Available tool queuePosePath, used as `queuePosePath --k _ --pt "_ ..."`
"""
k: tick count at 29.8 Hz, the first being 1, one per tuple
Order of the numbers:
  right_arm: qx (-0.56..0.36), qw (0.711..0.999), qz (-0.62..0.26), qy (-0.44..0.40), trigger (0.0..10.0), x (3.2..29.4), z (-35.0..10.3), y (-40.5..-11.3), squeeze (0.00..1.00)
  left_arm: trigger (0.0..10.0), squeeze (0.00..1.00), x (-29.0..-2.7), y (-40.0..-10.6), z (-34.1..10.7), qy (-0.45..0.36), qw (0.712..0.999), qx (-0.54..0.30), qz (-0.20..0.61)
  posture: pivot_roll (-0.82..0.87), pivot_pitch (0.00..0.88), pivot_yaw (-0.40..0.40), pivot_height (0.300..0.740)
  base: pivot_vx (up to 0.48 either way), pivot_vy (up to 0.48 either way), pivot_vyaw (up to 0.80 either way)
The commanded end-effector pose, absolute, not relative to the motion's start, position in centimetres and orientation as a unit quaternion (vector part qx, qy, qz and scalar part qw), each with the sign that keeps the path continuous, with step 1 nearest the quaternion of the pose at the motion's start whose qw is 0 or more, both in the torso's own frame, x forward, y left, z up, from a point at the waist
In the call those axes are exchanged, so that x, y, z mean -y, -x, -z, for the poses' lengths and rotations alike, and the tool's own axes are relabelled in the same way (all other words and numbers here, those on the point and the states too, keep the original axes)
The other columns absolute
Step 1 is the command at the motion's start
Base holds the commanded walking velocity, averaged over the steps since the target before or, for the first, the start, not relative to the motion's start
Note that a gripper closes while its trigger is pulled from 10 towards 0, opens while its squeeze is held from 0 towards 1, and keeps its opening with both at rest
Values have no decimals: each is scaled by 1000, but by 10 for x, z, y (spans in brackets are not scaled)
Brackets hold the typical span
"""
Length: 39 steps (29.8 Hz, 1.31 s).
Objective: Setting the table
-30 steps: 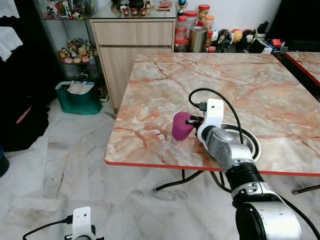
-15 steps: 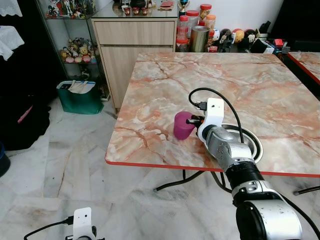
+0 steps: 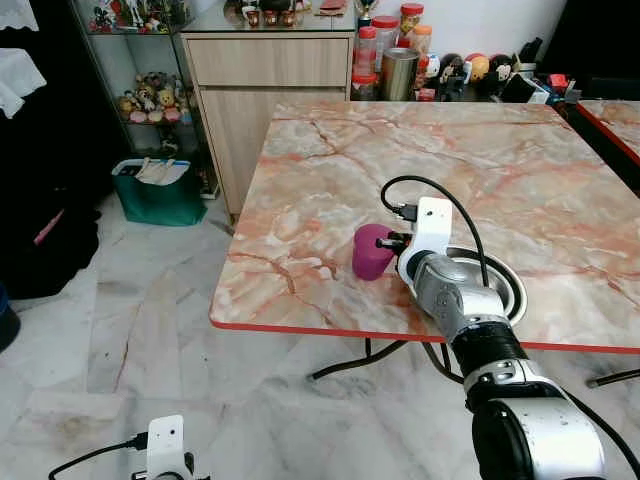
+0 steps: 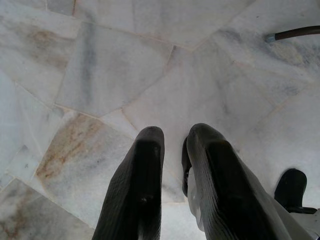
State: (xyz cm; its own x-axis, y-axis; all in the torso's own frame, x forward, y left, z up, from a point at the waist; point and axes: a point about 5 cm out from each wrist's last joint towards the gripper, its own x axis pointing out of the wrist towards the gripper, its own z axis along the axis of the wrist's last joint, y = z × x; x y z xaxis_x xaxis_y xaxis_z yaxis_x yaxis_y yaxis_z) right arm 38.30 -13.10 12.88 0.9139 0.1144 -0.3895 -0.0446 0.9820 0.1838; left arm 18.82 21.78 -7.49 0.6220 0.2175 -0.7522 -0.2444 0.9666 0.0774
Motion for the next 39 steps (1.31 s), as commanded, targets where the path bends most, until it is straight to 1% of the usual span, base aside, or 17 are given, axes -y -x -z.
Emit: queuePosePath --k 1,4,5,6,7,8,9,13,14,23,25,26,33,35,36,37,39 --pt "-194 976 -42 -91 10000 128 -137 -387 86 10000 0 -217 -183 78 20 894 -430 -125 41 30 -5 740 0 0 0" --pt "-194 976 -41 -91 10000 128 -137 -387 86 10000 0 -217 -182 79 19 893 -431 -125 41 30 -5 740 0 0 0" --pt "-194 976 -41 -92 10000 128 -137 -387 580 10000 0 -217 -182 79 19 893 -431 -125 41 30 -5 740 0 0 0" --pt "-194 976 -42 -92 10000 128 -137 -387 580 10000 0 -218 -182 79 20 893 -431 -125 41 30 -5 740 0 0 0" --pt "-194 976 -41 -92 10000 128 -137 -387 663 10000 0 -218 -182 79 19 893 -432 -125 41 30 -5 740 0 0 0" --pt "-194 976 -42 -92 10000 128 -137 -387 663 10000 0 -218 -182 79 20 893 -432 -125 41 30 -5 740 0 0 0" --pt "-193 976 -43 -92 10000 128 -137 -387 784 10000 0 -218 -182 79 19 893 -432 -125 41 30 -5 740 0 0 0" --pt "-191 976 -41 -93 10000 129 -138 -388 788 10000 0 -219 -181 79 19 893 -432 -124 41 30 -5 740 0 0 0" --pt "-191 976 -38 -93 10000 130 -138 -388 773 10000 0 -219 -180 79 20 893 -432 -124 41 30 -5 740 0 0 0" --pt "-180 978 -32 -96 10000 132 -141 -389 749 10000 0 -218 -180 80 19 893 -433 -125 41 30 -5 740 0 0 0" --pt "-157 982 -26 -106 10000 133 -147 -391 600 10000 0 -217 -179 80 19 892 -434 -125 42 31 -4 740 0 0 0" --pt "-133 984 -26 -114 10000 134 -154 -393 0 10000 0 -217 -179 80 19 892 -435 -125 42 31 -4 740 0 0 0" --pt "-65 988 -36 -136 10000 133 -173 -396 0 10000 0 -219 -180 80 19 892 -435 -126 42 30 -4 740 0 0 0" --pt "-26 989 -41 -142 10000 135 -181 -395 0 10000 0 -219 -181 79 20 893 -432 -127 43 29 -4 740 0 0 0" --pt "-26 989 -41 -142 10000 135 -181 -395 0 10000 0 -219 -181 79 20 893 -432 -127 43 29 -4 740 0 0 0" --pt "9 993 -53 -109 10000 134 -186 -393 0 10000 0 -220 -181 79 18 893 -432 -126 43 29 -4 740 0 0 0" --pt "35 995 -57 -78 10000 133 -190 -390 0 10000 0 -220 -181 79 17 893 -431 -126 43 29 -4 740 0 0 0"
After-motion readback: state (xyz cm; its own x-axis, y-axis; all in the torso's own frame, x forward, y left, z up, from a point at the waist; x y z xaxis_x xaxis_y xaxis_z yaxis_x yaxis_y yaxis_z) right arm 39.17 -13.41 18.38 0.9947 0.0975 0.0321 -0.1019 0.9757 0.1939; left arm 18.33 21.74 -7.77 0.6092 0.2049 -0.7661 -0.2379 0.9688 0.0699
